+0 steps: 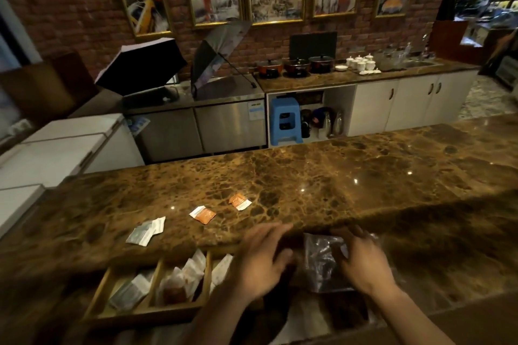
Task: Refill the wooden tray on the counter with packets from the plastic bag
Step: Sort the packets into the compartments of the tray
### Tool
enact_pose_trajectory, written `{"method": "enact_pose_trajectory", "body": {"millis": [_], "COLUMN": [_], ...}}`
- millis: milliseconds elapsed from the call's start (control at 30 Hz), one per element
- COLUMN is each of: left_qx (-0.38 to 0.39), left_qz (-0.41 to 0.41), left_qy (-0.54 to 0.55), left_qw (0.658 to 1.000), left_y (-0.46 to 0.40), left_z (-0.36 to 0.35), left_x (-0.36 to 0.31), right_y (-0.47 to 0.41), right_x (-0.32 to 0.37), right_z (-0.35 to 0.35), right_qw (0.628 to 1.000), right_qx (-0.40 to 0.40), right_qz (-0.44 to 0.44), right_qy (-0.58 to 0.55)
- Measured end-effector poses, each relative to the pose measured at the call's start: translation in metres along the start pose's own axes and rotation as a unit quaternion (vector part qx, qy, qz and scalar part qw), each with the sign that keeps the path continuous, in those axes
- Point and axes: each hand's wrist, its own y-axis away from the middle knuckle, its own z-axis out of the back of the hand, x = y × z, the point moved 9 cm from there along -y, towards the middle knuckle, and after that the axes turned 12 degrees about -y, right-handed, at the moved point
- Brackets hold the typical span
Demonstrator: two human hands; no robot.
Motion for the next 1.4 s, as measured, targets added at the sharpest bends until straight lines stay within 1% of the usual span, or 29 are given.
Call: {"method": "enact_pose_trajectory", "body": {"millis": [67, 100, 167, 200, 267, 333, 367, 467, 533, 667, 800, 1000, 1133, 1267, 1333, 1400], "left_qx": [-0.071, -0.094, -0.105, -0.092, -0.045, 0.001, 0.030, 0.117, 0.133, 0.105, 0.090, 0.059, 0.005, -0.040, -0.066, -0.089], "left_qz": [0.031, 0.056, 0.113, 0.135, 0.162, 0.148, 0.146, 0.169, 0.179, 0.191, 0.206, 0.228, 0.229, 0.232, 0.231, 0.222], "left_qy": [0.015, 0.020, 0.021, 0.016, 0.013, -0.002, -0.013, -0.038, -0.050, -0.010, 0.047, 0.084, 0.091, 0.105, 0.103, 0.097], "left_qw": [0.997, 0.994, 0.988, 0.986, 0.986, 0.989, 0.989, 0.978, 0.974, 0.976, 0.973, 0.968, 0.969, 0.966, 0.965, 0.966], "left_y": [0.007, 0.012, 0.030, 0.037, 0.053, 0.070, 0.078, 0.098, 0.104, 0.102, 0.097, 0.094, 0.090, 0.085, 0.083, 0.082], "left_z": [0.033, 0.046, 0.065, 0.066, 0.064, 0.059, 0.054, 0.034, 0.026, 0.030, 0.038, 0.042, 0.050, 0.060, 0.068, 0.076], "left_x": [0.033, 0.051, 0.096, 0.114, 0.146, 0.170, 0.179, 0.196, 0.202, 0.207, 0.215, 0.223, 0.223, 0.224, 0.222, 0.217], "right_y": [-0.006, -0.009, -0.011, -0.011, -0.010, -0.006, -0.004, -0.001, 0.000, -0.001, -0.005, -0.014, -0.017, -0.019, -0.019, -0.016], "right_x": [0.038, 0.055, 0.092, 0.103, 0.120, 0.131, 0.134, 0.134, 0.135, 0.139, 0.137, 0.131, 0.129, 0.131, 0.135, 0.143], "right_z": [-0.008, -0.014, -0.034, -0.045, -0.068, -0.091, -0.098, -0.103, -0.101, -0.102, -0.097, -0.084, -0.077, -0.075, -0.071, -0.067], "right_qw": [0.998, 0.995, 0.988, 0.985, 0.984, 0.985, 0.986, 0.989, 0.990, 0.989, 0.978, 0.954, 0.941, 0.932, 0.932, 0.941], "right_qx": [-0.004, 0.008, 0.043, 0.061, 0.095, 0.113, 0.110, 0.067, 0.042, 0.034, 0.013, -0.025, -0.053, -0.041, -0.045, -0.050], "right_qz": [0.022, 0.021, 0.015, 0.009, -0.007, -0.032, -0.045, -0.080, -0.093, -0.092, -0.103, -0.127, -0.135, -0.139, -0.126, -0.096], "right_qy": [-0.061, -0.095, -0.148, -0.161, -0.149, -0.122, -0.113, -0.103, -0.096, -0.111, -0.178, -0.271, -0.307, -0.333, -0.337, -0.319]}}
